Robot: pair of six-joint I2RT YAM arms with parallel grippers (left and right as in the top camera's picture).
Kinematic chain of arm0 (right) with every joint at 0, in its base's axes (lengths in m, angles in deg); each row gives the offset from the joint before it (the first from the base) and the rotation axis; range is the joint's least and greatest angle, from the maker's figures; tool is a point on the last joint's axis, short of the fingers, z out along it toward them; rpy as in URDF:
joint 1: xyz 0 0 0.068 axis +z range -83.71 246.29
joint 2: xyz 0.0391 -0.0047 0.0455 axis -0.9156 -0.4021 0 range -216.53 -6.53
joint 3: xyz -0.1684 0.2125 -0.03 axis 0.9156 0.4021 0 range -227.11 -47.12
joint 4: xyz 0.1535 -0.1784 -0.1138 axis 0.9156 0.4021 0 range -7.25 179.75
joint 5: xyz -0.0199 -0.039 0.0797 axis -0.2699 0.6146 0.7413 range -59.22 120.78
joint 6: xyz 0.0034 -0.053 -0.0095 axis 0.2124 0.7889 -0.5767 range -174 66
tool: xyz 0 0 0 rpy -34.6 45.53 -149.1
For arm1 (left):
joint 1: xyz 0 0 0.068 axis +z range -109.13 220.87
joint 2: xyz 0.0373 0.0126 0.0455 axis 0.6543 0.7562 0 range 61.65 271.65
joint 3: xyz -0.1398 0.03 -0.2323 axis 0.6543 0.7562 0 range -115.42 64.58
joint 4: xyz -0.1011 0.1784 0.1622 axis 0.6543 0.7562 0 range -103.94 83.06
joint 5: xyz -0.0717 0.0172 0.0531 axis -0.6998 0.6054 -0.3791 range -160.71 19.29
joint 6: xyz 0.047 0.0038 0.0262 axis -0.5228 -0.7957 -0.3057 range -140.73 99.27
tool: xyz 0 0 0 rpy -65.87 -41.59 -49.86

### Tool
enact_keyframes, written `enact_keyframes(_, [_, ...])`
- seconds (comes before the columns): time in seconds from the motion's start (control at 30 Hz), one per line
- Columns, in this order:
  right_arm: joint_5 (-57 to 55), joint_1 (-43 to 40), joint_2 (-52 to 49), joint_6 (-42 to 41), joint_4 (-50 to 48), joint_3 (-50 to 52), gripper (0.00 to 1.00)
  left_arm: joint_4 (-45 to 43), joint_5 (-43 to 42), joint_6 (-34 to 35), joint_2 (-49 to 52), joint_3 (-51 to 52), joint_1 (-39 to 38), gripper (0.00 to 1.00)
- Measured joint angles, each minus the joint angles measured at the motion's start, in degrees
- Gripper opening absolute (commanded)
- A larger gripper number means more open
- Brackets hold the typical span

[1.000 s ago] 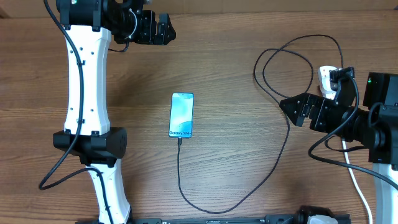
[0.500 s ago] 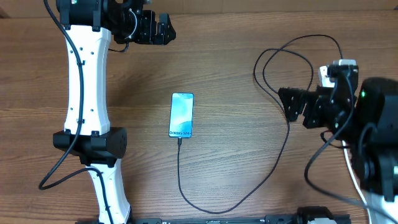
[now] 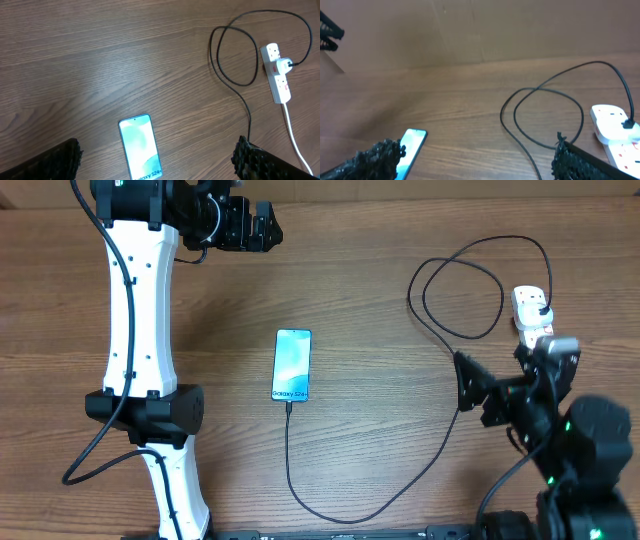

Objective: Plug charger to phone and switch on socket

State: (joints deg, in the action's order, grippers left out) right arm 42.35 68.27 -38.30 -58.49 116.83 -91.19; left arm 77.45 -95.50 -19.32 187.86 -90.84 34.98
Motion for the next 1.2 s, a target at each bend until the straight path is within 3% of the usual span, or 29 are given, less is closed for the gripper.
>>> enact_keyframes(0.57, [-5.8,5.6,21.0,0.0,-20.8,27.7,1.00,0.0,0.0,0.0,0.0,0.0,0.0,1.00])
enact_keyframes(1.2, [-8.0,6.0,30.8,0.0,-28.7,39.1,1.00,0.0,0.0,0.0,0.0,0.0,0.0,1.00])
